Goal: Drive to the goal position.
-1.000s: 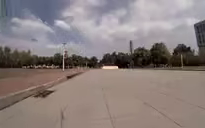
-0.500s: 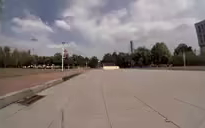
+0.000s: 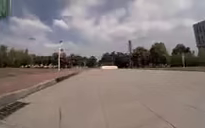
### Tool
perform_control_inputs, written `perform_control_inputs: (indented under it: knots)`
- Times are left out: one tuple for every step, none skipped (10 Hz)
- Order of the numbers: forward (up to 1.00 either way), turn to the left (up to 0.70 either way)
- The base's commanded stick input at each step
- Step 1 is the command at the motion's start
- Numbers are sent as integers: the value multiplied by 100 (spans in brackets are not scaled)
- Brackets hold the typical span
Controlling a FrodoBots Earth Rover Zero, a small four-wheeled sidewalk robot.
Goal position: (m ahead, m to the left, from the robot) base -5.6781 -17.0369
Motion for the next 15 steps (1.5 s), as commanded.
perform_control_inputs:
  knots:
    - [100,-1]
    - [100,-1]
    - [100,-1]
    - [100,-1]
    - [100,-1]
    - [100,-1]
    - [100,-1]
    - [100,-1]
    - [100,-1]
    - [100,-1]
    - [100,-1]
    - [100,-1]
    - [100,-1]
    - [100,-1]
    - [100,-1]
